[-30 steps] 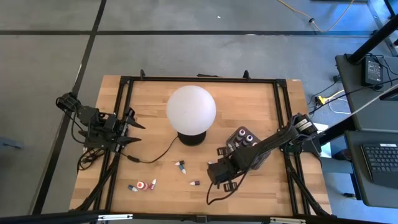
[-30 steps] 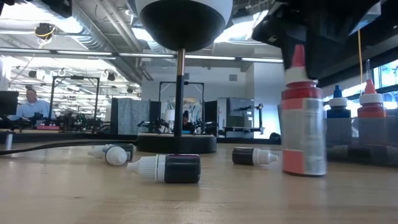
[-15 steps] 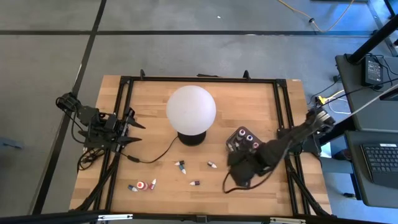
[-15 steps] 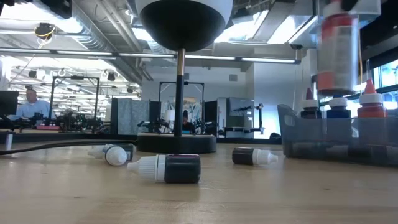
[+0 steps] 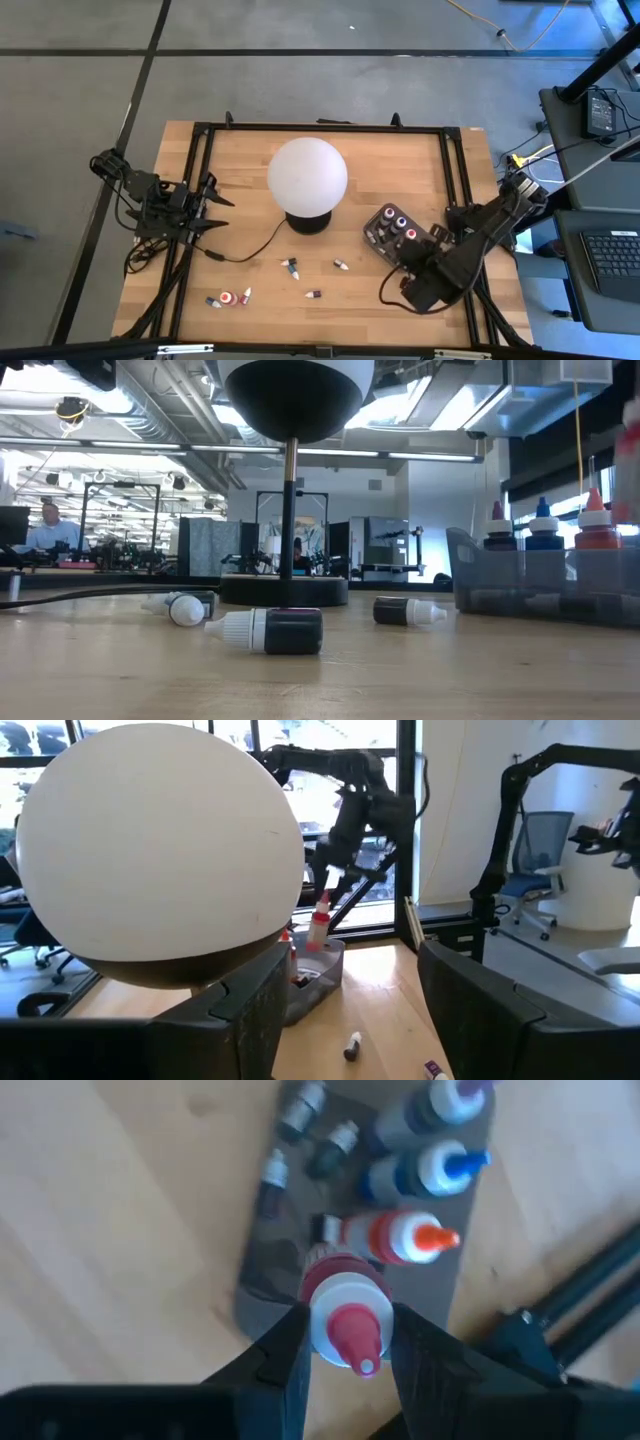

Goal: Pick & Place food coloring
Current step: Put the large pink food coloring bottle into the black container

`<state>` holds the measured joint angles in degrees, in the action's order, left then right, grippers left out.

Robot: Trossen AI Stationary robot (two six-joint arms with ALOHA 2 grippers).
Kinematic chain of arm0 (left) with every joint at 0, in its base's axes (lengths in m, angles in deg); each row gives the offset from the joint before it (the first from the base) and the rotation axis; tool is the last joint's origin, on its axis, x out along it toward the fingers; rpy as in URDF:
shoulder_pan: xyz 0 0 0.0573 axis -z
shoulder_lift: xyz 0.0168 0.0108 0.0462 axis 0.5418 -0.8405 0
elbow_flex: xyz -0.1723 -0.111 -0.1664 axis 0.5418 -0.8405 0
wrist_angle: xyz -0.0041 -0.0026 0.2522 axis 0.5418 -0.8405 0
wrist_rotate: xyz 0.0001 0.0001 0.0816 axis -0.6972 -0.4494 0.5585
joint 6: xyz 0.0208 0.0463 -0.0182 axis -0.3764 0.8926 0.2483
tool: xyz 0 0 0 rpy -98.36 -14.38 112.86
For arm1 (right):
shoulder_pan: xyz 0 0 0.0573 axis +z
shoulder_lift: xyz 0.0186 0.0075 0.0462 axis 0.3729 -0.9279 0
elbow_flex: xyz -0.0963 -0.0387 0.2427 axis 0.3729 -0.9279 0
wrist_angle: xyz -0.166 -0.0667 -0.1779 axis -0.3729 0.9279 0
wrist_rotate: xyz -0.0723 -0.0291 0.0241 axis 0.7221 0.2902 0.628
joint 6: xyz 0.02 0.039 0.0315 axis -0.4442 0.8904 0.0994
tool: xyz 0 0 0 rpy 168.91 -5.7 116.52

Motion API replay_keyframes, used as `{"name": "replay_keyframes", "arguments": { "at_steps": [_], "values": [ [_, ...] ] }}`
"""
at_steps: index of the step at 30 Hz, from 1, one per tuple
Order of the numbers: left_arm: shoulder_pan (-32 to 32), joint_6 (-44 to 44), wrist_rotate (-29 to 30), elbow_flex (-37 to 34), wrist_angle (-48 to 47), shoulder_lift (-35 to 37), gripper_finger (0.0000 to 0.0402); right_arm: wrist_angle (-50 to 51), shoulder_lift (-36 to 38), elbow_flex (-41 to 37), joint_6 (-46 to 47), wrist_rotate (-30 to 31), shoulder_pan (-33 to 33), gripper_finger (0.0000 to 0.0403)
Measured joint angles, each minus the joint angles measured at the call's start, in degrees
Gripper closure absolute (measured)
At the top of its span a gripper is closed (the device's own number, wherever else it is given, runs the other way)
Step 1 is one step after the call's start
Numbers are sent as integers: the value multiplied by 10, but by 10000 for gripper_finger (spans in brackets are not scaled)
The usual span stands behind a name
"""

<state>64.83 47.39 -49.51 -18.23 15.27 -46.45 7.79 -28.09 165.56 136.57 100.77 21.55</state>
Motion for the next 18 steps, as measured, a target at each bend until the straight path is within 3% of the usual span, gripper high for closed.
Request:
{"name": "replay_keyframes", "arguments": {
  "at_steps": [8, 18],
  "values": [
    [0, 0, 5, 0, 0, 0, 183, -31, 0, -91, 18, -2, 4, 286],
    [0, 0, 5, 0, -2, 0, 186, -77, 0, -151, 32, -2, 2, 284]
  ]
}}
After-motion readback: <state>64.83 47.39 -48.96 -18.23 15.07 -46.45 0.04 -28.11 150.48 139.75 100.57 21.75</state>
